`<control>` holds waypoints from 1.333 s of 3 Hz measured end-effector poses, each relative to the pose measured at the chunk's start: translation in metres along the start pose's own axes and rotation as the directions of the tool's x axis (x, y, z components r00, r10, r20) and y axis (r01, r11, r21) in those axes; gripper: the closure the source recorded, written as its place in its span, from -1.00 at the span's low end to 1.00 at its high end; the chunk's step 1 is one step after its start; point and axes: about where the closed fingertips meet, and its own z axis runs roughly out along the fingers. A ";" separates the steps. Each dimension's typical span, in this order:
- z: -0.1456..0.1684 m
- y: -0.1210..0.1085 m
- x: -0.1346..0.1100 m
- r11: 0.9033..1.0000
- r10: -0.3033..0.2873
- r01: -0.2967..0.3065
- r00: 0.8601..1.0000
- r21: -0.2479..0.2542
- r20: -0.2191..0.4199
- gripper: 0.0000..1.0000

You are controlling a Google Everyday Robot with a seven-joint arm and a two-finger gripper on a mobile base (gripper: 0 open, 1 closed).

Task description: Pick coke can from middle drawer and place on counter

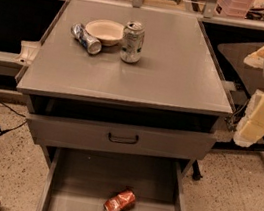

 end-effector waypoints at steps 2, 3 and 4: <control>0.026 0.009 -0.006 0.998 -0.061 0.061 0.998 -0.006 -0.018 -1.00; 0.085 0.040 -0.022 0.981 -0.192 0.191 0.981 -0.041 -0.018 -1.00; 0.136 0.078 -0.002 0.962 -0.260 0.247 0.959 -0.120 -0.114 -1.00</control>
Offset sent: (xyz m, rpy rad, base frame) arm 0.0014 0.0418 -0.0970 -0.1191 0.0258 0.1982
